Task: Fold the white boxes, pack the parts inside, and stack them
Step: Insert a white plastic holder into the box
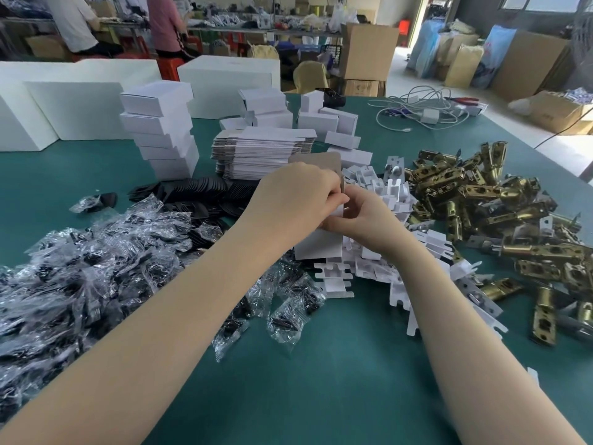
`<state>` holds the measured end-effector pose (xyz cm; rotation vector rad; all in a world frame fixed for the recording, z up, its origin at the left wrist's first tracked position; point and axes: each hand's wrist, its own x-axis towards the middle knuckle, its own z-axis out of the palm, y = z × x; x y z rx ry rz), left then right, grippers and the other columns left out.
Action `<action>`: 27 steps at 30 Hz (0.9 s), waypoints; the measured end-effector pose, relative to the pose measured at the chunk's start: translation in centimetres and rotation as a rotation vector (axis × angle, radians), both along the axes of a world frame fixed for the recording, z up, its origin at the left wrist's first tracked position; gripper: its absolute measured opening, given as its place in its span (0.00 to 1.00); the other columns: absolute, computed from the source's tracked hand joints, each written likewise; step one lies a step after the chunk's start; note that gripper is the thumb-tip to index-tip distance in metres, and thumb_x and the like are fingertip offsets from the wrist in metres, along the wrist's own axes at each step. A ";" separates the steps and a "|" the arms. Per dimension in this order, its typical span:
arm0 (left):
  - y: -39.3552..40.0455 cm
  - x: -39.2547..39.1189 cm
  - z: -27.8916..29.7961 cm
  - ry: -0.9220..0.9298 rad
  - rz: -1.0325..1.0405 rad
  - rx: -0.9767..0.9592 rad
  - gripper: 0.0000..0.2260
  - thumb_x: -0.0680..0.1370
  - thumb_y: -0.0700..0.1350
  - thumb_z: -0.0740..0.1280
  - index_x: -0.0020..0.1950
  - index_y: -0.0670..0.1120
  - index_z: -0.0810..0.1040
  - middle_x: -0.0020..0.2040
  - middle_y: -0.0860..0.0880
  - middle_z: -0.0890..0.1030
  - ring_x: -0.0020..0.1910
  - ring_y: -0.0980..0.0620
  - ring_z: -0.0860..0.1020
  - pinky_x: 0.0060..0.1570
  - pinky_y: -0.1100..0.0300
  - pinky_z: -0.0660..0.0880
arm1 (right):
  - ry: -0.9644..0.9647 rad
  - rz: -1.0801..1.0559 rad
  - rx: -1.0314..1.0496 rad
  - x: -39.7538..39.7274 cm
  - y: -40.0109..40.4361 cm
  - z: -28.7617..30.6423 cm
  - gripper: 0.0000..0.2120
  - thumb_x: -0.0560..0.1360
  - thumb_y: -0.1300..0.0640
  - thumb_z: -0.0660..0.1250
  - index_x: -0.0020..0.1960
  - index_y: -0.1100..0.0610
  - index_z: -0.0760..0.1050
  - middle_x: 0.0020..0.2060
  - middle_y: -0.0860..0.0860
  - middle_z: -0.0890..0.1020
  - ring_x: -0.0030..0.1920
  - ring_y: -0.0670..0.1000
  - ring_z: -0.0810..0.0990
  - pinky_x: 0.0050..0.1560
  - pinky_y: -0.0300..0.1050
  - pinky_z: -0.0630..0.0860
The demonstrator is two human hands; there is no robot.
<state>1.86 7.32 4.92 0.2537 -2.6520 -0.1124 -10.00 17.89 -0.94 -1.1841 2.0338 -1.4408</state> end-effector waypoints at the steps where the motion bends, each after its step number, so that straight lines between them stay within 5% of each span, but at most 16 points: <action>1: -0.1 0.0 0.0 0.010 0.001 -0.065 0.14 0.82 0.56 0.60 0.54 0.51 0.82 0.48 0.50 0.81 0.53 0.50 0.75 0.44 0.57 0.72 | -0.003 -0.004 0.001 0.0 0.0 0.0 0.31 0.58 0.41 0.74 0.52 0.60 0.76 0.48 0.65 0.78 0.42 0.53 0.74 0.46 0.59 0.75; 4: -0.7 0.3 0.0 0.153 -0.103 -0.061 0.15 0.82 0.55 0.60 0.51 0.49 0.84 0.46 0.53 0.81 0.50 0.53 0.75 0.47 0.57 0.74 | -0.010 -0.003 -0.002 -0.2 0.0 -0.1 0.26 0.60 0.44 0.78 0.53 0.57 0.77 0.47 0.60 0.82 0.41 0.48 0.78 0.45 0.53 0.78; 7: -3.2 0.4 0.9 0.539 -0.127 0.411 0.12 0.82 0.51 0.62 0.50 0.47 0.82 0.35 0.58 0.77 0.34 0.64 0.73 0.35 0.70 0.68 | -0.077 0.030 -0.006 -0.6 -0.1 -0.5 0.22 0.66 0.53 0.80 0.58 0.56 0.78 0.51 0.54 0.85 0.51 0.53 0.84 0.56 0.59 0.80; 9: -6.7 0.1 1.1 0.600 0.096 0.593 0.12 0.82 0.52 0.60 0.55 0.47 0.80 0.38 0.60 0.76 0.34 0.64 0.72 0.37 0.67 0.69 | -0.087 0.025 -0.010 -0.6 -0.1 -0.6 0.25 0.64 0.49 0.81 0.58 0.54 0.79 0.53 0.53 0.85 0.54 0.56 0.84 0.58 0.61 0.79; 12: -12.9 0.4 0.1 0.098 0.396 0.464 0.12 0.82 0.50 0.62 0.60 0.47 0.78 0.54 0.52 0.80 0.50 0.53 0.76 0.52 0.59 0.70 | -0.087 0.020 -0.020 -0.4 -0.2 -0.4 0.30 0.59 0.42 0.80 0.57 0.51 0.79 0.52 0.50 0.85 0.53 0.54 0.84 0.58 0.59 0.79; 14: -15.2 1.0 -1.3 -0.381 0.414 0.248 0.13 0.80 0.49 0.66 0.62 0.47 0.80 0.61 0.47 0.81 0.58 0.46 0.77 0.58 0.55 0.73 | -0.092 0.022 -0.024 -0.3 -0.2 -0.4 0.31 0.58 0.41 0.79 0.57 0.51 0.79 0.52 0.49 0.85 0.53 0.53 0.84 0.58 0.59 0.80; 16: -15.8 1.6 -2.8 -0.652 0.381 0.099 0.19 0.79 0.52 0.68 0.67 0.47 0.77 0.64 0.47 0.79 0.61 0.45 0.77 0.60 0.54 0.74 | -0.094 0.020 -0.029 -0.3 -0.2 -0.5 0.31 0.57 0.41 0.80 0.57 0.51 0.79 0.52 0.49 0.86 0.53 0.52 0.84 0.58 0.59 0.79; 20: -16.1 2.0 -4.6 -0.660 0.395 -0.058 0.20 0.78 0.50 0.68 0.70 0.50 0.74 0.65 0.46 0.77 0.61 0.44 0.76 0.57 0.48 0.77 | -0.097 0.034 -0.046 -0.3 -0.2 -0.5 0.30 0.58 0.42 0.80 0.57 0.51 0.79 0.51 0.52 0.86 0.53 0.55 0.84 0.59 0.61 0.79; 27: -16.6 1.9 -3.8 -0.688 0.428 -0.099 0.21 0.78 0.50 0.71 0.65 0.40 0.73 0.60 0.39 0.78 0.58 0.40 0.78 0.54 0.49 0.76 | -0.093 0.042 -0.057 -0.4 -0.3 -0.6 0.31 0.58 0.42 0.80 0.57 0.53 0.79 0.51 0.52 0.86 0.53 0.55 0.84 0.59 0.61 0.78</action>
